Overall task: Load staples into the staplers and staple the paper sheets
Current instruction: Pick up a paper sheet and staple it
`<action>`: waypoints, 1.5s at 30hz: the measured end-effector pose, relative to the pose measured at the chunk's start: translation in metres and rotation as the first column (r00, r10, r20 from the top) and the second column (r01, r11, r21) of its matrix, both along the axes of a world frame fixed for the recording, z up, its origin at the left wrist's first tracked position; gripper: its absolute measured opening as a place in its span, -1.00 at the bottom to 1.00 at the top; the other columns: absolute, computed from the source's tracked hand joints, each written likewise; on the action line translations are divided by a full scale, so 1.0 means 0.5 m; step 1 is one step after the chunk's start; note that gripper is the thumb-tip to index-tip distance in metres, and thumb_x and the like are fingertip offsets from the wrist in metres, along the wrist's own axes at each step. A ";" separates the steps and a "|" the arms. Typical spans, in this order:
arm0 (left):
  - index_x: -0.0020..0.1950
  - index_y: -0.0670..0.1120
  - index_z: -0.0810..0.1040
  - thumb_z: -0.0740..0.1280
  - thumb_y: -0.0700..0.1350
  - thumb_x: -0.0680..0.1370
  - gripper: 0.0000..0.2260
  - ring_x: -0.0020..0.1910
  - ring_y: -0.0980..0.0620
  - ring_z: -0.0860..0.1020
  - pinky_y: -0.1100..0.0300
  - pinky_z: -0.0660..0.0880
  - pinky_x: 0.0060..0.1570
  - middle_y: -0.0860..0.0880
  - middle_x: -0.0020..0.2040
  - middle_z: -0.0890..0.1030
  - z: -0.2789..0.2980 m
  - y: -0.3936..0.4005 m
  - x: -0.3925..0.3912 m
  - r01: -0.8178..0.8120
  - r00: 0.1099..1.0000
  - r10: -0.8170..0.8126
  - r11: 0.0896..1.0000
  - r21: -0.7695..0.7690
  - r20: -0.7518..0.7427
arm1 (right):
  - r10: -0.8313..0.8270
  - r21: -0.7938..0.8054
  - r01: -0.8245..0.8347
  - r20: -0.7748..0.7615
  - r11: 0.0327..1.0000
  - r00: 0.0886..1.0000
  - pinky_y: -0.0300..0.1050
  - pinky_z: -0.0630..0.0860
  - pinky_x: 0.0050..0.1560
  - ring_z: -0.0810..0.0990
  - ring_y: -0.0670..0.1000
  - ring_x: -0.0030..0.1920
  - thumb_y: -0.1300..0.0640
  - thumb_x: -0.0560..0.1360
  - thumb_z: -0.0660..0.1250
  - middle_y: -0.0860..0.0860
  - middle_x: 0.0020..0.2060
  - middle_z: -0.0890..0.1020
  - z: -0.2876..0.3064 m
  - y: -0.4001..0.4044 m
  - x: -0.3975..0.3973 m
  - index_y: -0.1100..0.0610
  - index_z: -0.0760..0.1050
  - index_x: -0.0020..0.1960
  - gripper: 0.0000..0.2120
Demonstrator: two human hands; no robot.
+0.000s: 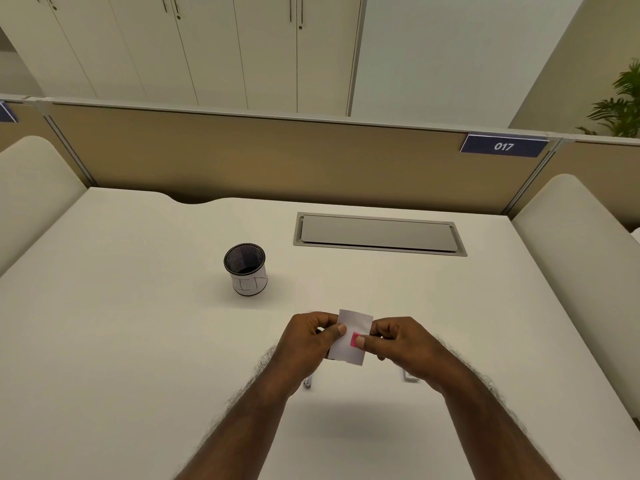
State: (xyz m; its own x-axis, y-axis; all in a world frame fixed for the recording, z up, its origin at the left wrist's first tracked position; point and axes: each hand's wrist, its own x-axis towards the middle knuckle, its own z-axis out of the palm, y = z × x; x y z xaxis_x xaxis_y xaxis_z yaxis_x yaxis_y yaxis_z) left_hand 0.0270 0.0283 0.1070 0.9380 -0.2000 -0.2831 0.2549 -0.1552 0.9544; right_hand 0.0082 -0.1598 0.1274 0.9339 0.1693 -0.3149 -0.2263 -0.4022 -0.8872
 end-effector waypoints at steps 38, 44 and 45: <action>0.06 -0.18 0.57 0.38 -0.24 0.53 -0.87 -0.16 -0.11 0.71 0.10 0.64 -0.16 -0.15 -0.12 0.72 0.032 0.017 0.006 -0.282 0.956 0.253 0.935 -0.217 -0.151 | -0.100 -0.710 0.299 0.309 0.638 0.946 -0.10 0.50 -0.42 0.62 0.03 -0.32 -0.13 0.33 0.50 0.00 -0.26 0.57 -0.301 0.058 -0.057 0.07 0.51 -0.12 -0.68; 0.14 -0.17 0.57 0.37 -0.20 0.55 -0.82 -0.07 -0.15 0.70 0.10 0.61 -0.15 -0.14 -0.03 0.71 0.084 0.018 -0.004 -0.300 0.949 0.236 0.877 -0.376 -0.207 | -0.036 -0.783 0.246 0.276 0.571 0.961 -0.09 0.48 -0.51 0.59 0.03 -0.33 -0.26 0.17 0.54 -0.03 -0.29 0.56 -0.278 0.069 -0.064 0.04 0.51 -0.12 -0.51; 0.15 -0.15 0.57 0.36 -0.18 0.55 -0.81 -0.06 -0.15 0.70 0.09 0.60 -0.15 -0.12 -0.02 0.71 0.097 0.020 -0.003 -0.300 0.950 0.235 0.869 -0.394 -0.205 | -0.122 -0.750 0.309 0.296 0.584 0.947 -0.08 0.52 -0.36 0.61 0.01 -0.19 -0.33 0.26 0.44 -0.07 -0.18 0.57 -0.245 0.072 -0.054 0.00 0.51 0.01 -0.50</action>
State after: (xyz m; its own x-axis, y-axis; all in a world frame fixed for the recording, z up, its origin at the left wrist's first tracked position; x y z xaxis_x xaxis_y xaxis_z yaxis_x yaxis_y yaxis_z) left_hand 0.0253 0.0381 0.1552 0.9271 -0.0765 -0.3669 0.3701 0.3409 0.8642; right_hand -0.0188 -0.1239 0.0048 0.9628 -0.2678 -0.0372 -0.2669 -0.9191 -0.2899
